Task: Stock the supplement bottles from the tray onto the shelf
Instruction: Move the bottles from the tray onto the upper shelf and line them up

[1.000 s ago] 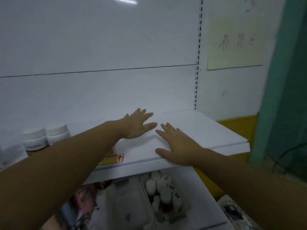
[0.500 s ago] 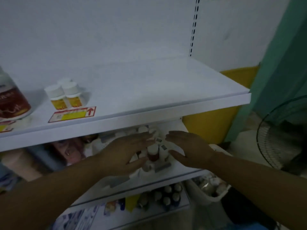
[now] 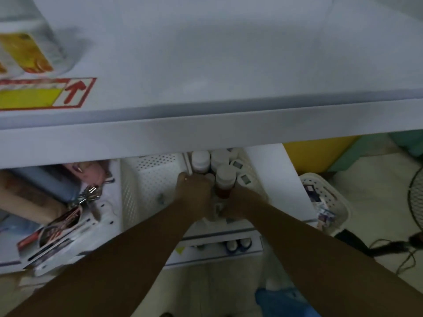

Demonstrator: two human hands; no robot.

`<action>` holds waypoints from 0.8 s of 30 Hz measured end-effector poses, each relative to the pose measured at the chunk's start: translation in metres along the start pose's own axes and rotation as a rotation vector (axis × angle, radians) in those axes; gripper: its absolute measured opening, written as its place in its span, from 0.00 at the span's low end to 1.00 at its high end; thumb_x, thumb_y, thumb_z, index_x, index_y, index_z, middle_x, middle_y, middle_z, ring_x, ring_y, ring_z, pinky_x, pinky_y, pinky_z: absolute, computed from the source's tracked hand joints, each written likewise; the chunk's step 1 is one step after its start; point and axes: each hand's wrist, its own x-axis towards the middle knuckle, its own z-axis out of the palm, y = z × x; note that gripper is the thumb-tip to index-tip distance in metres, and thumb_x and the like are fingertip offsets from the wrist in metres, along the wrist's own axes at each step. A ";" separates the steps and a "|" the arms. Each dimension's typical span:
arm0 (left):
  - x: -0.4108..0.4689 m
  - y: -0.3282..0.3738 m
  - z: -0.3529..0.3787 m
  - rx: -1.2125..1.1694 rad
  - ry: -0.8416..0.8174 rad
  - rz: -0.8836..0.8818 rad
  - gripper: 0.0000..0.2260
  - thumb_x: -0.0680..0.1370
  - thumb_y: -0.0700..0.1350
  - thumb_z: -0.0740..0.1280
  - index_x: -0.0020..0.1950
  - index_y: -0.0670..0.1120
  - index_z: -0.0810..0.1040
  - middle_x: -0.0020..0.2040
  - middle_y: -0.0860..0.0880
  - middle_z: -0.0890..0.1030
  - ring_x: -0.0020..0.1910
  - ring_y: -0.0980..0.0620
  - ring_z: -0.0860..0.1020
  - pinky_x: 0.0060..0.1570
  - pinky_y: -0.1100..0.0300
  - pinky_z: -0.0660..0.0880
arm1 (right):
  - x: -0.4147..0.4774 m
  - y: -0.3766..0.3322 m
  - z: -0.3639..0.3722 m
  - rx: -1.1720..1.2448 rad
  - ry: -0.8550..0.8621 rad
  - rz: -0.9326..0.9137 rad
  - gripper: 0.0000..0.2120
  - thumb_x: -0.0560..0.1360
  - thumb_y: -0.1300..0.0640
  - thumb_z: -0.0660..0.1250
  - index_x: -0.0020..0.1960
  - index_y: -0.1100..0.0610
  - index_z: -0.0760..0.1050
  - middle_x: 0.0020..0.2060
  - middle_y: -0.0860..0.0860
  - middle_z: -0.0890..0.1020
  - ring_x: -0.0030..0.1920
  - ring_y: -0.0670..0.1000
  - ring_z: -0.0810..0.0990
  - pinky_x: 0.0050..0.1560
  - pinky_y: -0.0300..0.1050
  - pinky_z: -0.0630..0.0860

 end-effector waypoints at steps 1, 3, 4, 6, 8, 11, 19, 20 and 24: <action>0.005 0.003 0.004 0.032 0.008 -0.036 0.15 0.68 0.54 0.70 0.50 0.52 0.72 0.52 0.50 0.78 0.56 0.48 0.74 0.61 0.50 0.62 | 0.007 -0.001 0.001 -0.011 -0.043 0.008 0.33 0.70 0.50 0.72 0.71 0.50 0.63 0.66 0.56 0.72 0.65 0.58 0.71 0.66 0.54 0.69; 0.011 0.006 0.014 0.028 0.052 -0.069 0.20 0.68 0.59 0.68 0.56 0.53 0.72 0.55 0.51 0.77 0.60 0.48 0.71 0.62 0.48 0.60 | 0.018 0.000 0.005 -0.015 -0.112 0.043 0.34 0.70 0.47 0.71 0.72 0.50 0.62 0.70 0.56 0.69 0.69 0.58 0.67 0.69 0.53 0.65; 0.013 0.006 0.018 0.011 0.072 -0.066 0.22 0.69 0.60 0.67 0.59 0.52 0.71 0.58 0.50 0.76 0.62 0.48 0.70 0.64 0.47 0.58 | 0.023 0.000 0.008 -0.001 -0.136 0.063 0.34 0.71 0.46 0.70 0.72 0.51 0.62 0.70 0.55 0.69 0.69 0.58 0.67 0.68 0.51 0.66; 0.015 0.005 0.023 -0.024 0.092 -0.052 0.24 0.71 0.60 0.64 0.64 0.51 0.69 0.63 0.49 0.73 0.66 0.47 0.67 0.67 0.45 0.56 | 0.029 0.001 0.012 0.028 -0.187 0.059 0.31 0.71 0.46 0.69 0.71 0.53 0.65 0.69 0.55 0.71 0.68 0.57 0.69 0.64 0.47 0.67; 0.017 0.006 0.023 -0.026 0.097 -0.056 0.22 0.72 0.58 0.64 0.63 0.51 0.69 0.62 0.48 0.74 0.65 0.47 0.67 0.67 0.44 0.55 | 0.032 0.002 0.014 0.007 -0.216 0.007 0.27 0.73 0.48 0.68 0.69 0.55 0.67 0.67 0.56 0.73 0.67 0.58 0.69 0.67 0.51 0.66; 0.022 0.014 0.021 0.025 0.112 -0.109 0.14 0.72 0.54 0.66 0.54 0.52 0.73 0.54 0.50 0.80 0.58 0.48 0.74 0.64 0.46 0.58 | 0.034 0.005 0.016 0.015 -0.192 -0.031 0.25 0.72 0.50 0.69 0.66 0.57 0.71 0.64 0.56 0.76 0.65 0.58 0.72 0.67 0.53 0.67; 0.019 0.005 0.014 -0.378 0.139 -0.071 0.05 0.73 0.47 0.64 0.45 0.50 0.78 0.47 0.50 0.82 0.53 0.49 0.77 0.67 0.50 0.61 | 0.006 0.007 0.003 0.165 0.070 -0.137 0.11 0.73 0.51 0.66 0.52 0.56 0.74 0.41 0.50 0.78 0.43 0.50 0.79 0.40 0.33 0.74; 0.014 0.002 0.008 -0.493 0.171 -0.049 0.07 0.73 0.47 0.64 0.47 0.49 0.80 0.48 0.49 0.82 0.52 0.50 0.78 0.64 0.53 0.66 | -0.004 0.006 -0.002 0.207 0.116 -0.132 0.09 0.74 0.49 0.63 0.49 0.54 0.73 0.36 0.46 0.75 0.37 0.47 0.77 0.30 0.28 0.70; -0.031 -0.006 -0.036 -1.248 0.399 -0.065 0.14 0.72 0.37 0.71 0.43 0.59 0.83 0.43 0.58 0.83 0.41 0.64 0.79 0.47 0.71 0.75 | -0.052 -0.007 -0.016 0.510 0.176 -0.192 0.11 0.78 0.49 0.59 0.53 0.54 0.74 0.37 0.47 0.76 0.36 0.46 0.75 0.30 0.28 0.69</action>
